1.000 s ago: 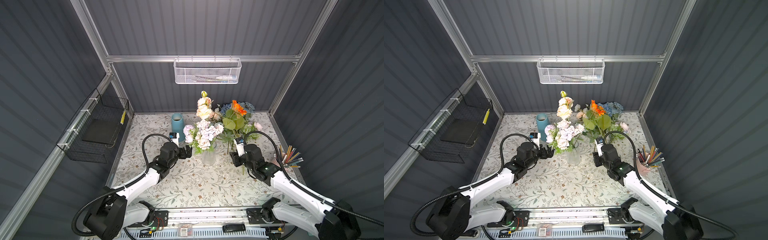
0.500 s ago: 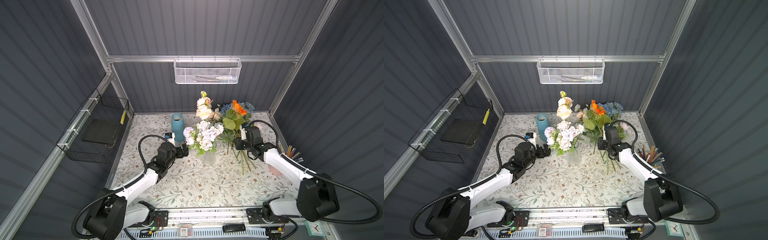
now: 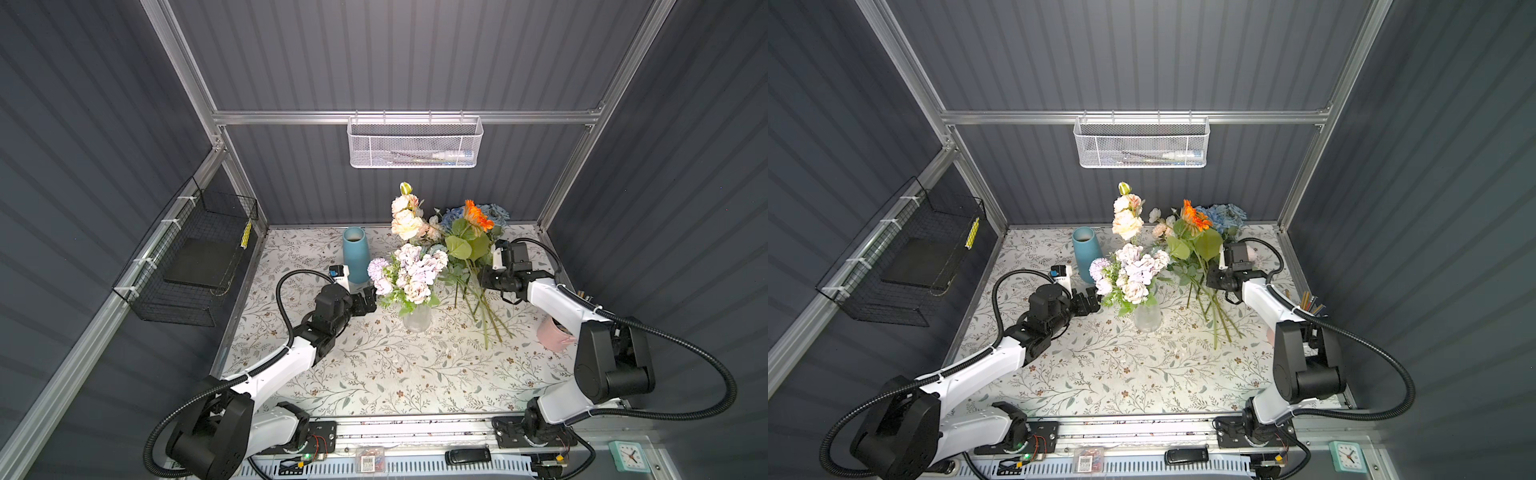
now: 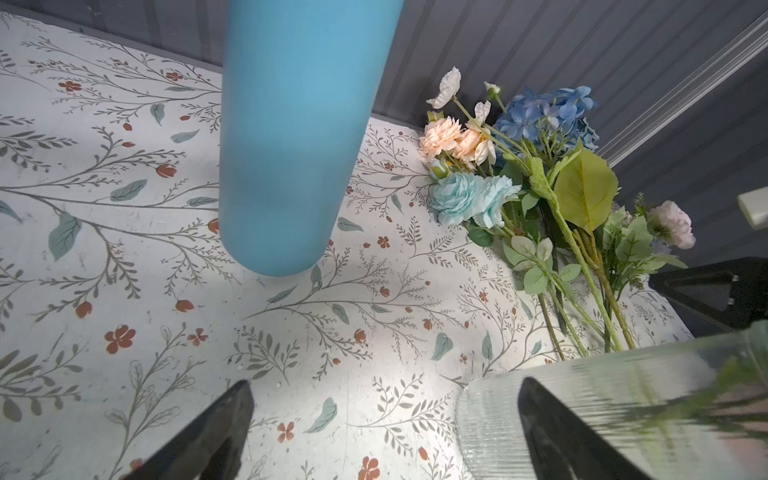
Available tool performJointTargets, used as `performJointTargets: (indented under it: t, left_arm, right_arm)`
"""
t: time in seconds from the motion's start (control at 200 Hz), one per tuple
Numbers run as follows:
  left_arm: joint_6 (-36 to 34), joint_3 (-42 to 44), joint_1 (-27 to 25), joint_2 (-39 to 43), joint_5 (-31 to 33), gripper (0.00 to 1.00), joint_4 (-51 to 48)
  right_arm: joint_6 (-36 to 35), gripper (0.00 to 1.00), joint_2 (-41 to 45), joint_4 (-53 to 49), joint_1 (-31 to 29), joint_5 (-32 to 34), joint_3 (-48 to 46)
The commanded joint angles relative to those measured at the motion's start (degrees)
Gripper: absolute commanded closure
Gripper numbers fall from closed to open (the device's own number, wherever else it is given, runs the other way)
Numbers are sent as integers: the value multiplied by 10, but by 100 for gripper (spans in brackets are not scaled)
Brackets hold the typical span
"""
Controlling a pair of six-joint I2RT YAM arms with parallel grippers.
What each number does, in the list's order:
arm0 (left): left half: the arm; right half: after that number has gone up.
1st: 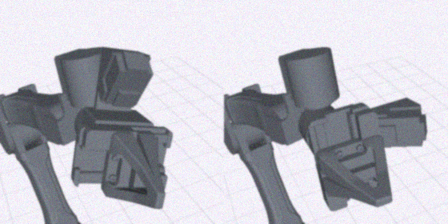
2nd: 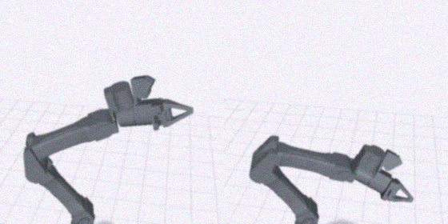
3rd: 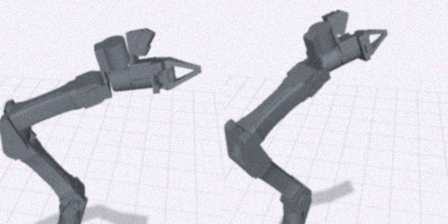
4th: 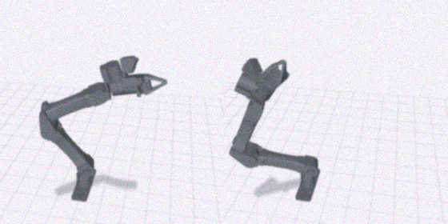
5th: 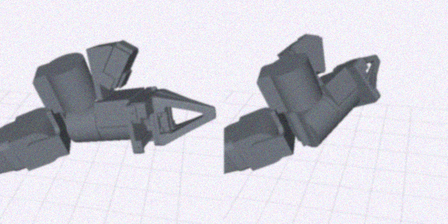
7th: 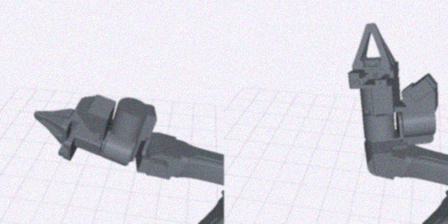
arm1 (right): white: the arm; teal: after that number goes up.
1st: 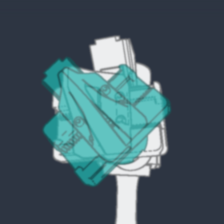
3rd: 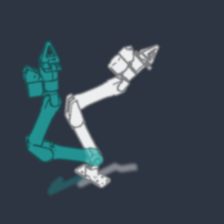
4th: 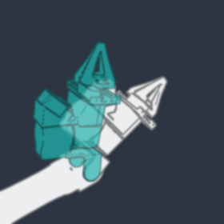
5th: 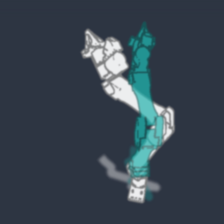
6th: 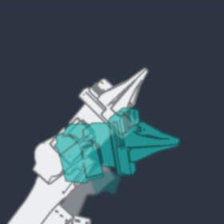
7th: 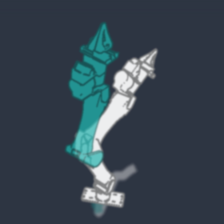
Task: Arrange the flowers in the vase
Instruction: 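Grip the blue hydrangea stem with the right gripper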
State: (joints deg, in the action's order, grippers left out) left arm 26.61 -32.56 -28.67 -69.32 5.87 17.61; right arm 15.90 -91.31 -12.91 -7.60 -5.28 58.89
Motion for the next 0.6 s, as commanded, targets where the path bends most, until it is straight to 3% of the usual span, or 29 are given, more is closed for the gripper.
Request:
performJointTargets:
  t: [0.0, 0.595]
  left_arm:
    - [-5, -7, 4, -1, 4, 1, 12]
    - [0, -5, 4, 5, 1, 1, 14]
  right_arm:
    - [4, 63, -19, 6, 4, -17, 10]
    - [30, 71, -94, 0, 25, -32, 49]
